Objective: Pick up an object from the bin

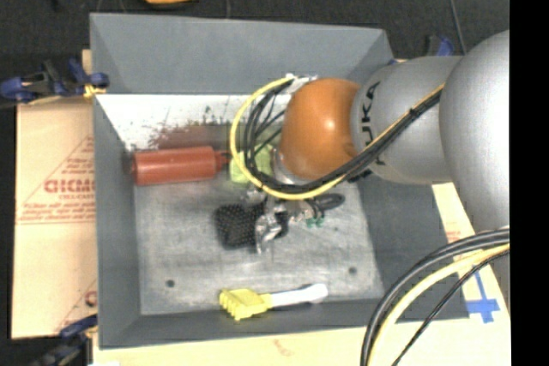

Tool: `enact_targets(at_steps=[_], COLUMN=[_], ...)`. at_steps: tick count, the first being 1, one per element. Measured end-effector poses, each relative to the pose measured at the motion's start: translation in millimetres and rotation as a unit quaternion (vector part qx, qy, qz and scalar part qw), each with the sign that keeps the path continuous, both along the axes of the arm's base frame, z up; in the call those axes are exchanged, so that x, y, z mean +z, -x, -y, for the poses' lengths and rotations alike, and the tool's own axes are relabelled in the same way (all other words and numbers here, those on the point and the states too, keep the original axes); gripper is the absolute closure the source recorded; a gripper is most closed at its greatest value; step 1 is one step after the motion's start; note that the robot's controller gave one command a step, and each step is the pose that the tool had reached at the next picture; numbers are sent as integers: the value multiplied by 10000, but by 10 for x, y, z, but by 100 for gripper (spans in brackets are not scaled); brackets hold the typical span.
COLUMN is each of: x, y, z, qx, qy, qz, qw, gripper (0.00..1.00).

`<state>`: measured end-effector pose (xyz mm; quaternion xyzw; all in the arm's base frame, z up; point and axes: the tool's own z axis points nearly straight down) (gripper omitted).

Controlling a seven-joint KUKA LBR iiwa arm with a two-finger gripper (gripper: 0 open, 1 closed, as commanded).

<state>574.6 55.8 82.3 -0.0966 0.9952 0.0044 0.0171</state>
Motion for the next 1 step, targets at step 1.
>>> enact_targets(at_steps=[1], x=[0], y=[0], z=[0], qx=[-5], qy=[-1], qz=[-1], qw=[10000], gripper=[100])
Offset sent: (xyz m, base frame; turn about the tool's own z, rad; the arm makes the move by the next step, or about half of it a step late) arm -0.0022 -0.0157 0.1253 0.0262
